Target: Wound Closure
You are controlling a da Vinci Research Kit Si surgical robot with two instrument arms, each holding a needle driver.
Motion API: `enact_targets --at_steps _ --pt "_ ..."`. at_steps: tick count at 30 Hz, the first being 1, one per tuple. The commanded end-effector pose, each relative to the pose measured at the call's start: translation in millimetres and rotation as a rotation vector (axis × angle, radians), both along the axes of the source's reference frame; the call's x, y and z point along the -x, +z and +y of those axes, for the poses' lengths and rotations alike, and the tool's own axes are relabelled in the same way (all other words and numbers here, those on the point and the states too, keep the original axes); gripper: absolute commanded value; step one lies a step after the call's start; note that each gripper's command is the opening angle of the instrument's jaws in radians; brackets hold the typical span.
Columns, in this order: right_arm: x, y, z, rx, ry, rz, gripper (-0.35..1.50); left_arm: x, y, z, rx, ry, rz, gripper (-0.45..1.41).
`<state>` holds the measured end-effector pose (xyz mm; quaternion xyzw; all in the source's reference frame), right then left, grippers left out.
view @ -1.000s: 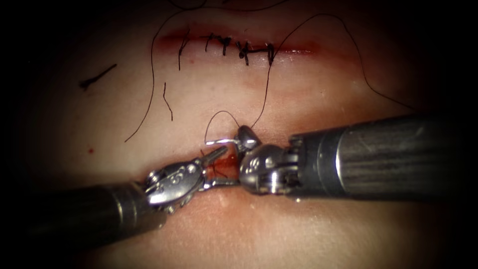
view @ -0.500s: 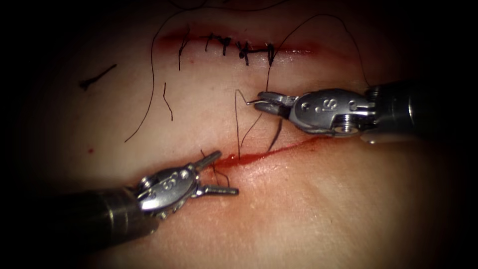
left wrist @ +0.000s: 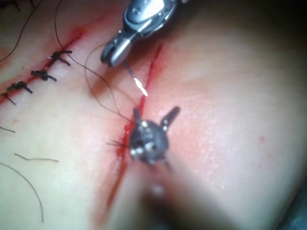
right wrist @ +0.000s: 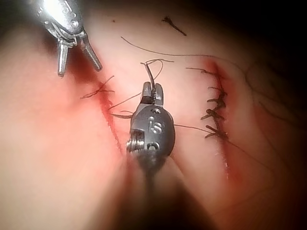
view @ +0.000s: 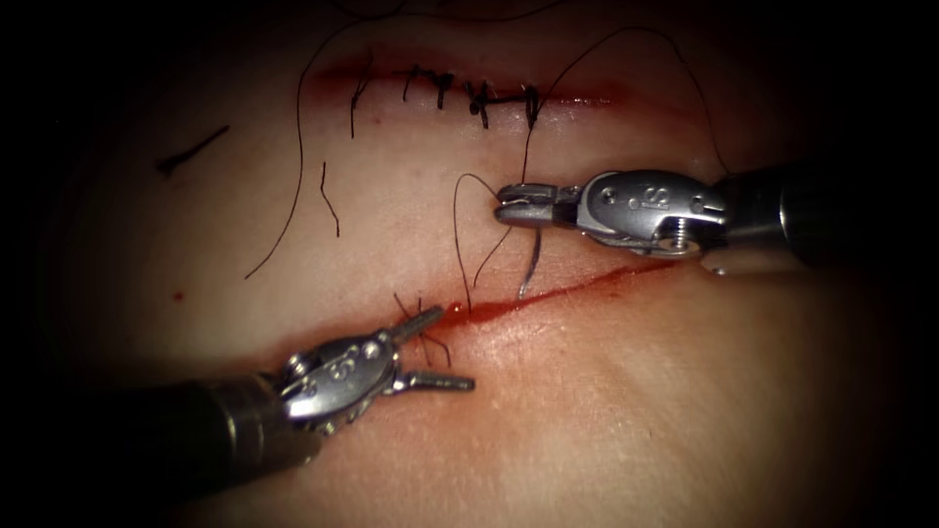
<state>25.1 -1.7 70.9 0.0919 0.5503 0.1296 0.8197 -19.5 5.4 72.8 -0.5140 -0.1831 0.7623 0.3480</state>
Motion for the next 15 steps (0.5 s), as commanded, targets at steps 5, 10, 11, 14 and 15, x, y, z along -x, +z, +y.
enact_targets --at_steps 5,10,11,14,15 --pt "-2.5 2.2 -0.3 -0.032 -0.036 0.058 -0.35 1.0 1.6 -1.2 -0.001 0.025 0.008 0.72" --pt "-3.9 4.2 -0.4 -0.028 -0.071 0.108 -0.35 0.5 2.5 -1.9 0.002 0.042 0.020 0.72" --pt "-4.1 4.6 -0.5 -0.030 -0.080 0.114 -0.35 0.4 2.6 -2.0 0.002 0.045 0.022 0.72" --pt "-4.9 6.2 -1.3 -0.027 -0.124 0.137 -0.35 0.0 2.9 -2.4 0.009 0.055 0.025 0.69" --pt "-4.9 6.2 -1.3 -0.027 -0.124 0.137 -0.35 0.0 2.9 -2.4 0.009 0.055 0.025 0.69"
